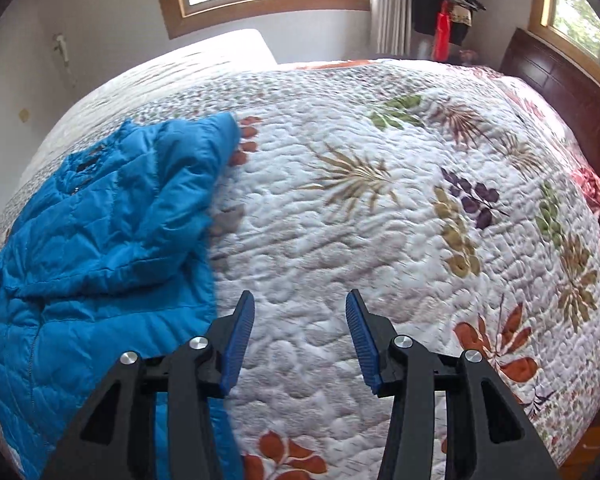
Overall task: Fold large clothes
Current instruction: 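Grasp the cuff of the other blue sleeve with the left gripper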
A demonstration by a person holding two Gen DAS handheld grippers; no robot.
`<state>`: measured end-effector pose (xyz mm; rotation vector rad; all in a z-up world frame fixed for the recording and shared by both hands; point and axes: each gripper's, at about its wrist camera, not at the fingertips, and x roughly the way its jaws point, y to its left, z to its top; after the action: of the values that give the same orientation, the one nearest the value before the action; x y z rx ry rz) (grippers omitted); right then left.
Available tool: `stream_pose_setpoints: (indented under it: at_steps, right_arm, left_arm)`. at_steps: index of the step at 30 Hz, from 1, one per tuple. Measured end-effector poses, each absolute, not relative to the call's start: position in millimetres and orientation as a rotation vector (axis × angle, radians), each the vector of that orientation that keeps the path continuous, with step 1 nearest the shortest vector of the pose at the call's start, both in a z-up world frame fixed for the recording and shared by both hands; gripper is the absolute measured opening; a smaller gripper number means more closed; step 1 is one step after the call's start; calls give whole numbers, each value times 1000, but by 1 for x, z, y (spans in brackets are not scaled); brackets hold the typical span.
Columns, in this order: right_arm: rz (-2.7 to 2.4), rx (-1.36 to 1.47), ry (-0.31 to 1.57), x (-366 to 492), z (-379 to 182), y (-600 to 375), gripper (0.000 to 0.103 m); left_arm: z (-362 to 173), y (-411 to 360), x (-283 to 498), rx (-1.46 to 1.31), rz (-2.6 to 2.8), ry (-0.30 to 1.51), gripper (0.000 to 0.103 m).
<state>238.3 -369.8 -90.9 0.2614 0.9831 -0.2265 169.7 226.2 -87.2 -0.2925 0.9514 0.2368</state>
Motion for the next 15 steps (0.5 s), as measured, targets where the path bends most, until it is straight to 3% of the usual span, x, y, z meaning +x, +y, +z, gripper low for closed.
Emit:
stream_pose_setpoints:
  at_steps: [15]
  right_arm:
    - [-281,330,995,210,-117,-406,48]
  left_arm:
    - [-132,393,91,-911,358,760,84]
